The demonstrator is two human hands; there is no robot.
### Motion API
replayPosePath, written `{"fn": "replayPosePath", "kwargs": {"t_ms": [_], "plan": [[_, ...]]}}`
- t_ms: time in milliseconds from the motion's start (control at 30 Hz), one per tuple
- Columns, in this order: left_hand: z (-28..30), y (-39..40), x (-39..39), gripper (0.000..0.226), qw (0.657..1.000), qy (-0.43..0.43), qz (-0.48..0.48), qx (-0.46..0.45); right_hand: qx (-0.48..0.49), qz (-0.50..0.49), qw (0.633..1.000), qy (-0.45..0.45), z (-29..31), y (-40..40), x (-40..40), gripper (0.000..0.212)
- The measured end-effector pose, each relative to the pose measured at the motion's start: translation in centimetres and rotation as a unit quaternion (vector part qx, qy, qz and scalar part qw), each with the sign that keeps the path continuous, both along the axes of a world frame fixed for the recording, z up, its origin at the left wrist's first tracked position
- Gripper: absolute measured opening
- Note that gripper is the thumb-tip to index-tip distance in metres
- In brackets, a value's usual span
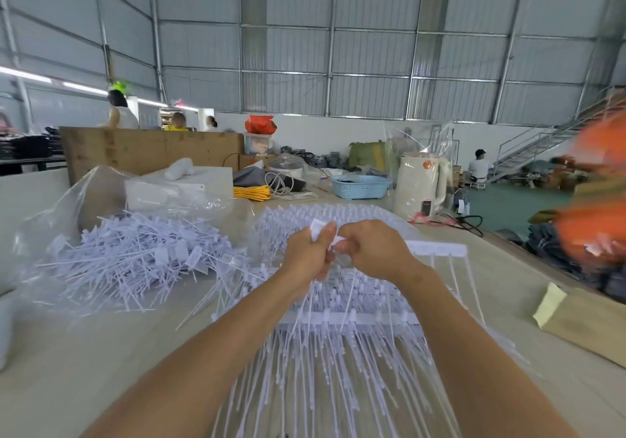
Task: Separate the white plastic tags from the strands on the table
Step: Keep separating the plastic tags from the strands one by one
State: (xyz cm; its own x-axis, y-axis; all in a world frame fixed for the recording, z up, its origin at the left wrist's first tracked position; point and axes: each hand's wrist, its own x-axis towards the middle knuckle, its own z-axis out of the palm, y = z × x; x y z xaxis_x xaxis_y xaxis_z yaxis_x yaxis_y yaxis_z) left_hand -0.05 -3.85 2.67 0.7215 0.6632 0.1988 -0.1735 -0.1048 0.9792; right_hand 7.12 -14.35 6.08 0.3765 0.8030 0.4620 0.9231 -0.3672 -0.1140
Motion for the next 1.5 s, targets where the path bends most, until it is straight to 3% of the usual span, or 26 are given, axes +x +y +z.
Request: {"fn": "replayPosePath", "kwargs": {"t_ms": [100, 167, 267, 333, 433, 500, 567, 633, 667, 733, 800, 967, 1033, 1100, 1167, 1233, 1300, 1367, 1400, 1433, 1467, 1500], "plan": [[0.1, 0.6, 0.5, 0.028, 0.997, 0.037, 0.021, -0.063, -0.014, -0.030, 0.992, -0.118, -0.4, -0.8, -1.2, 0.010], [0.5, 2.4, -0.1, 0.027, 0.985, 0.018, 0.073, -0.156, 0.042, -0.003, 0.985, -0.167, -0.3, -1.7, -2.3, 0.011], [1.5, 4.5, -1.7, 0.018, 0.960, -0.091, 0.047, -0.259, 0.182, 0.037, 0.968, -0.170, 0.6, -3.3, -3.0, 0.021], [3.4, 4.3, -2.6, 0.020, 0.931, -0.208, -0.029, -0.298, 0.167, 0.026, 0.979, -0.113, 1.5, -4.1, -2.4, 0.027], [8.0, 4.2, -4.5, 0.034, 0.896, -0.335, -0.100, -0.273, 0.122, -0.012, 0.987, -0.106, 1.1, -4.5, -1.0, 0.026], [10.6, 5.4, -6.5, 0.033, 0.908, -0.354, -0.095, -0.201, 0.123, -0.023, 0.986, -0.114, 0.6, -4.7, -0.7, 0.024], [11.1, 7.6, -8.3, 0.031, 0.957, -0.264, -0.037, -0.111, 0.133, -0.020, 0.983, -0.126, 0.1, -4.8, -0.6, 0.025], [9.3, 10.6, -10.0, 0.029, 0.997, -0.065, 0.035, -0.030, 0.142, -0.020, 0.981, -0.132, 0.1, -4.8, -0.6, 0.024], [7.9, 12.2, -11.0, 0.028, 0.997, 0.040, 0.067, -0.004, 0.143, -0.019, 0.981, -0.133, 0.1, -4.7, -0.7, 0.023], [5.1, 15.1, -12.9, 0.030, 0.974, 0.184, 0.125, 0.038, 0.142, -0.009, 0.982, -0.126, 0.1, -4.4, -1.0, 0.021], [3.2, 17.7, -14.4, 0.036, 0.946, 0.248, 0.187, 0.090, 0.140, 0.000, 0.984, -0.114, 0.0, -4.0, -1.2, 0.018], [2.2, 22.6, -15.3, 0.027, 0.895, 0.251, 0.344, 0.134, 0.158, 0.019, 0.981, -0.114, 0.0, -3.4, -0.9, 0.011], [2.1, 23.7, -15.0, 0.013, 0.851, 0.305, 0.382, 0.193, 0.145, 0.023, 0.985, -0.091, 0.1, -3.4, -0.6, 0.013], [1.6, 24.0, -14.5, 0.033, 0.783, 0.399, 0.398, 0.264, 0.135, 0.033, 0.988, -0.062, 0.4, -3.4, -0.1, 0.016], [1.4, 23.5, -14.1, 0.032, 0.718, 0.477, 0.386, 0.329, 0.102, 0.030, 0.992, -0.065, 0.5, -3.5, 0.5, 0.020], [2.3, 22.1, -13.1, 0.037, 0.666, 0.536, 0.369, 0.363, 0.024, -0.009, 0.994, -0.104, 0.6, -3.7, 1.0, 0.023], [3.1, 19.3, -11.4, 0.057, 0.601, 0.602, 0.370, 0.373, -0.022, -0.034, 0.995, -0.091, 1.2, -4.2, 1.3, 0.022], [3.6, 14.6, -9.6, 0.069, 0.538, 0.611, 0.384, 0.435, -0.014, -0.024, 0.998, -0.051, 1.8, -4.3, 1.4, 0.023], [3.3, 11.9, -8.5, 0.070, 0.527, 0.586, 0.376, 0.487, -0.004, -0.017, 0.999, -0.043, 2.1, -4.4, 1.3, 0.023], [2.7, 9.0, -7.3, 0.068, 0.540, 0.536, 0.357, 0.542, 0.004, -0.014, 0.999, -0.037, 2.4, -4.5, 1.3, 0.024], [1.5, 6.5, -6.4, 0.064, 0.593, 0.467, 0.298, 0.585, 0.010, -0.014, 0.999, -0.032, 2.7, -4.7, 1.3, 0.026], [0.3, 4.1, -5.7, 0.062, 0.672, 0.395, 0.192, 0.596, 0.016, -0.016, 0.999, -0.026, 3.1, -5.0, 1.2, 0.029]]}}
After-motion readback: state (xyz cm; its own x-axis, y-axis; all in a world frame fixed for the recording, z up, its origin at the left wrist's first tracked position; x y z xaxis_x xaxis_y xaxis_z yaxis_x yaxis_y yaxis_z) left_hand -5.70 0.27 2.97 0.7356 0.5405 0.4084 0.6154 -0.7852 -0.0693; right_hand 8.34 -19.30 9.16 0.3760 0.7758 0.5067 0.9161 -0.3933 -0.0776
